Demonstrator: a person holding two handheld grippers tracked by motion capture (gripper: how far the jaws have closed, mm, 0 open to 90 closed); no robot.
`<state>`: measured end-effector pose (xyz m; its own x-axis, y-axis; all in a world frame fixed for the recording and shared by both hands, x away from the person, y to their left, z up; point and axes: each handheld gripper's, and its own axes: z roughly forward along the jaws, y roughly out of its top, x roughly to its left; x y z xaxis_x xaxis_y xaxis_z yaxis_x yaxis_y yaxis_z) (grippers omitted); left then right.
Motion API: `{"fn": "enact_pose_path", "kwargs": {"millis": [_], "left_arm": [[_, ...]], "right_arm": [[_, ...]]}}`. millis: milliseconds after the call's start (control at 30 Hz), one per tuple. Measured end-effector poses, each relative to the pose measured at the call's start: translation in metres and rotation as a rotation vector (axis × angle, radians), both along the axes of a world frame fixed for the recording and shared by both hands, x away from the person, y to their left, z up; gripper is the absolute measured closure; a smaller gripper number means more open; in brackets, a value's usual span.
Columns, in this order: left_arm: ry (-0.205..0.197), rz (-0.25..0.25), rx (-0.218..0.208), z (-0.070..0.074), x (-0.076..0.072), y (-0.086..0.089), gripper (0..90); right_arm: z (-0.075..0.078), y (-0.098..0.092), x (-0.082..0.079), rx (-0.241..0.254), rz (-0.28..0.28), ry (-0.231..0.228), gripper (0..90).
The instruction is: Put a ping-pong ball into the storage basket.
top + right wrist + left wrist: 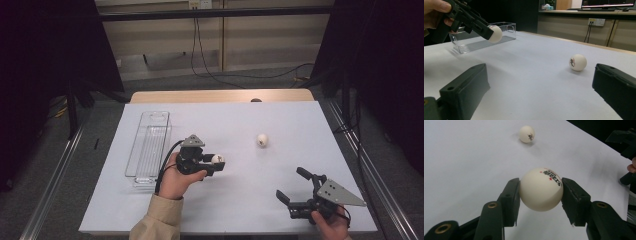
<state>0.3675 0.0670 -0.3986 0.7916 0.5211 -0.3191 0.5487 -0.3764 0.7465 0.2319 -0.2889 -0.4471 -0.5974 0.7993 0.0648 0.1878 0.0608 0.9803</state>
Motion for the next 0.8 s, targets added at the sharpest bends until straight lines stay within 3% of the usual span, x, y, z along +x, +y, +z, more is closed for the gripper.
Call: {"fn": "enact_pose_path", "kwargs": {"millis": [800], "left_arm": [[0.006,0.039,-0.002,0.005,0.003,0.015,50.9]], "right_arm": [[0.000,0.000,0.000,-0.001,-0.001,-0.004,0.0]]}}
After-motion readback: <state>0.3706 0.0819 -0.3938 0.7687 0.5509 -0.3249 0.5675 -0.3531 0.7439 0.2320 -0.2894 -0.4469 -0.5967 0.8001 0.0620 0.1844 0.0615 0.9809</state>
